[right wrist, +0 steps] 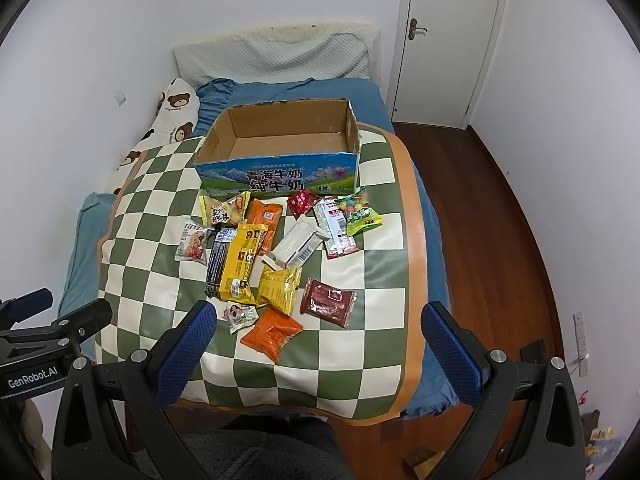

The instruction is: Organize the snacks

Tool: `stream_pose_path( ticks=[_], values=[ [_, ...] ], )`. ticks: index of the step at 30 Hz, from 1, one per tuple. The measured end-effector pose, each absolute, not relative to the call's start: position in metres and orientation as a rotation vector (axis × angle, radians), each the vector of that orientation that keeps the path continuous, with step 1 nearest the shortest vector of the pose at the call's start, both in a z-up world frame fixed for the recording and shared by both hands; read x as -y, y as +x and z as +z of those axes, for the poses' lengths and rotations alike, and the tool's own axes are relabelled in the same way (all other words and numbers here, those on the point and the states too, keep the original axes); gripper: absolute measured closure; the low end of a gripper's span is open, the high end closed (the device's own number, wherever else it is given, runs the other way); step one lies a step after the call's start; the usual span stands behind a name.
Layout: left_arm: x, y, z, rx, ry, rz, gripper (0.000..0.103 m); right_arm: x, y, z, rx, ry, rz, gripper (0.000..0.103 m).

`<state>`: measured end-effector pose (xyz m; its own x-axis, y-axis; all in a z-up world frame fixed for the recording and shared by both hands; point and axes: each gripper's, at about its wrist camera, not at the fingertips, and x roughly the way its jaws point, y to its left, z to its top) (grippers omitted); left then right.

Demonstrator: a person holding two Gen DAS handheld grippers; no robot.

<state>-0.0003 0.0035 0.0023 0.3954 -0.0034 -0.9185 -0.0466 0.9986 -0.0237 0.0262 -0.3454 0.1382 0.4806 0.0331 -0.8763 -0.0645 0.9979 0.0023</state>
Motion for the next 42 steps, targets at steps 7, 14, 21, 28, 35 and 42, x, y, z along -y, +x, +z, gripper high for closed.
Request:
stream_pose_path(
  ticks=[7,14,21,28,35,42],
  values=[
    [-0.004,0.0,0.003,-1.165,-0.05,0.029,0.0,0.346,0.027,0.141,-1.062,-0.026,0.061,0.0],
    [-0.004,0.0,0.003,-1.166,-0.052,0.029,0.0,0.346,0.027,0.142,-1.06,-0.026,0.063,0.0],
    [-0.005,0.002,0.004,-1.165,-0.052,0.028,0.0,0.344,0.028,0.144,-1.057,-0.023,0.065,0.0],
    [-0.006,0.001,0.004,-1.163,-0.052,0.029,0.0,0.344,0.028,0.144,-1.056,-0.023,0.067,0.0],
    [-0.005,0.001,0.004,-1.162,-0.053,0.03,0.0,0.343,0.027,0.145,-1.056,-0.023,0.07,0.0],
    [-0.006,0.001,0.004,-1.163,-0.057,0.03,0.0,0.336,0.023,0.147,-1.055,-0.018,0.079,0.0]
  ],
)
